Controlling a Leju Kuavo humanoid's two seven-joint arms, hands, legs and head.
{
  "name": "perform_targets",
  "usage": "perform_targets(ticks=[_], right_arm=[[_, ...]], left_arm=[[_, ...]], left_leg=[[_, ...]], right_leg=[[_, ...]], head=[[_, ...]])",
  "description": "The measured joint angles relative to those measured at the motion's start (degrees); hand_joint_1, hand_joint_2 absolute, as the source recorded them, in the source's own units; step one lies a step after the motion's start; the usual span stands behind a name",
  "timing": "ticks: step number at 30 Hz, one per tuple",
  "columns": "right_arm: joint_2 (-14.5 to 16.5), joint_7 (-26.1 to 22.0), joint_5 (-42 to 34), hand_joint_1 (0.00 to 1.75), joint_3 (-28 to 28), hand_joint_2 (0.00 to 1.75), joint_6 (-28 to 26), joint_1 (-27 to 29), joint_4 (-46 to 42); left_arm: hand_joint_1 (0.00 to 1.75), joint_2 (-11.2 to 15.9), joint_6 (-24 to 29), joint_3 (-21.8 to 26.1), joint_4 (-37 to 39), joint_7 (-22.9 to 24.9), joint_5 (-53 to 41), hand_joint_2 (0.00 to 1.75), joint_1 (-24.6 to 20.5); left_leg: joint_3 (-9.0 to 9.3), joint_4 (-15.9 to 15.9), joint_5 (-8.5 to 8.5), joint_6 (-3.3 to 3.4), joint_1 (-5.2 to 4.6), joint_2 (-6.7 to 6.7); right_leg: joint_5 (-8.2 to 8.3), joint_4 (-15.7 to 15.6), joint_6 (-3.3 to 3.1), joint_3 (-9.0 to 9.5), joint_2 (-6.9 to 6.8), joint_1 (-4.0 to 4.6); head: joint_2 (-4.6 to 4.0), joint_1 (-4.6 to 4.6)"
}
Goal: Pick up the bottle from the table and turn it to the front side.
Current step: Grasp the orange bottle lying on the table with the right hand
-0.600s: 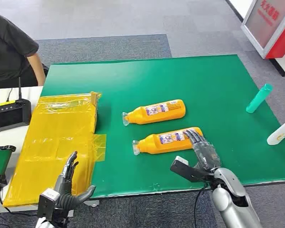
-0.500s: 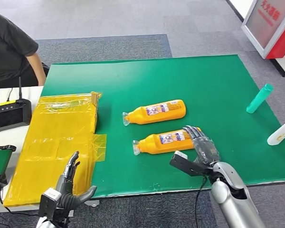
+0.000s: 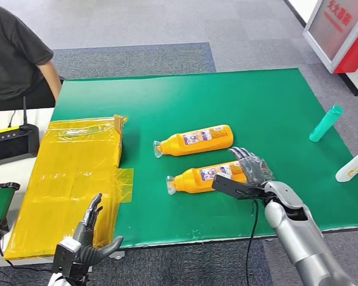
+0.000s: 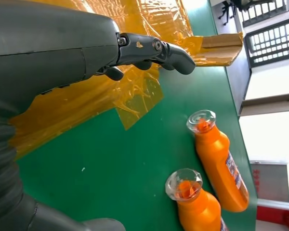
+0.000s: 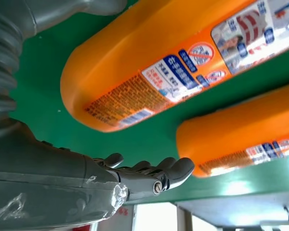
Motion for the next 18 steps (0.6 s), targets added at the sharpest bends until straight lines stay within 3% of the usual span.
perform_targets(ticks=[10,14,18], right_arm=[[-0.84,-1.08,-3.32,0.05,4.30,1.75,7.86,-8.22,12.40],[-2.26,-0.52,-4.07,1.75,6.29,1.75,11.69,-11.57,14.38],[-3.19,-0.58,-4.41,1.75,7.90,1.75,11.68,-12.65,15.16]], left_arm=[[0.00,1.02,1.79,-1.35,0.81,-0.02,2.75,1.75,-0.48],[0.00,1.42,3.31,-2.86,0.72,-0.02,5.55,1.75,-1.16],[0.00,2.03,4.12,-4.17,0.73,-0.02,6.68,1.75,-1.46]], left_leg=[[0.01,0.00,0.05,0.02,-0.01,0.00],[-0.03,0.01,0.10,0.10,-0.03,-0.02],[-0.03,0.01,0.10,0.10,-0.04,-0.01]], right_leg=[[0.07,0.00,0.02,0.00,0.00,-0.01],[0.11,0.00,0.05,-0.01,-0.06,-0.03],[0.12,0.00,0.05,-0.02,-0.04,-0.03]], head=[[0.00,-0.02],[0.00,0.01],[0.00,0.00]])
